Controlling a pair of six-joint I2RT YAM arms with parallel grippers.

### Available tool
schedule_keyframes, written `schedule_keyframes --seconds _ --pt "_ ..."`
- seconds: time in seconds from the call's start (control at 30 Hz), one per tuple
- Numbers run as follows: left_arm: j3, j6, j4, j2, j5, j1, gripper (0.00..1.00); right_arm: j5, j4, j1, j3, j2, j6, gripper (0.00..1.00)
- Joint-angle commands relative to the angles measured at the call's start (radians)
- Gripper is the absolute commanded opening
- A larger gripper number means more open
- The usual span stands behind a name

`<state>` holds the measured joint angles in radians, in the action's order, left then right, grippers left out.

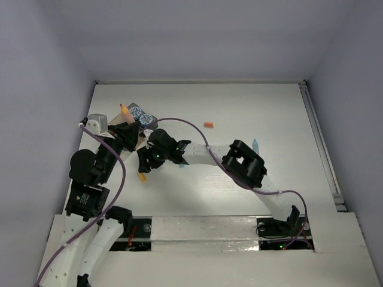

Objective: Sort the stationery into containers
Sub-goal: Close the pen cap on the pen.

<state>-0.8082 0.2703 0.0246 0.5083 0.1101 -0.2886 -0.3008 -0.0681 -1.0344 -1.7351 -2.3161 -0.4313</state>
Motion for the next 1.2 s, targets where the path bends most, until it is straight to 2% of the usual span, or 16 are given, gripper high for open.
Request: schedule_keyframes --seconds 0.0,0.2,0.57,0.67,0.7,0.77,0.83,0.9,0.93,1.0,1.07,1.17 --pt "0.001 -0.011 -0.069 0.006 0.028 -0.011 0.0 0.003 -0.084 -0.038 -0.124 -0.058 0.031 0.65" --pt "0.003 -0.008 -0.072 0.016 0.04 -0.011 0.0 0.026 -0.151 -0.058 -0.167 -0.095 0.04 0.63" --pt "0.003 -0.006 -0.074 0.026 0.037 -0.011 0.0 0.078 -0.254 -0.089 -0.205 -0.126 0.069 0.51" --pt "0.004 -0.006 -0.074 0.026 0.039 -0.011 0.0 0.075 -0.294 -0.089 -0.245 -0.15 0.069 0.44" --pt "0.004 -0.006 -0.074 0.027 0.037 -0.011 0.0 0.072 -0.302 -0.089 -0.251 -0.16 0.066 0.39" --pt "0.006 -0.006 -0.075 0.026 0.042 -0.011 0.0 0.074 -0.311 -0.089 -0.273 -0.169 0.066 0.37" --pt "0.007 -0.005 -0.075 0.027 0.043 -0.011 0.0 0.077 -0.325 -0.089 -0.288 -0.181 0.071 0.32" --pt "0.007 -0.005 -0.075 0.029 0.045 -0.011 0.0 0.089 -0.331 -0.089 -0.299 -0.183 0.071 0.22" --pt "0.009 -0.005 -0.075 0.029 0.046 -0.011 0.0 0.097 -0.323 -0.089 -0.29 -0.177 0.068 0.1" --pt "0.009 -0.003 -0.077 0.033 0.056 -0.011 0.0 0.114 -0.279 -0.089 -0.243 -0.137 0.06 0.01" --pt "0.01 -0.002 -0.081 0.042 0.08 -0.011 0.0 0.106 -0.184 -0.069 -0.181 -0.062 0.037 0.0" --pt "0.012 0.003 -0.095 0.049 0.127 -0.011 0.0 0.043 -0.041 -0.033 0.004 0.047 -0.016 0.0"
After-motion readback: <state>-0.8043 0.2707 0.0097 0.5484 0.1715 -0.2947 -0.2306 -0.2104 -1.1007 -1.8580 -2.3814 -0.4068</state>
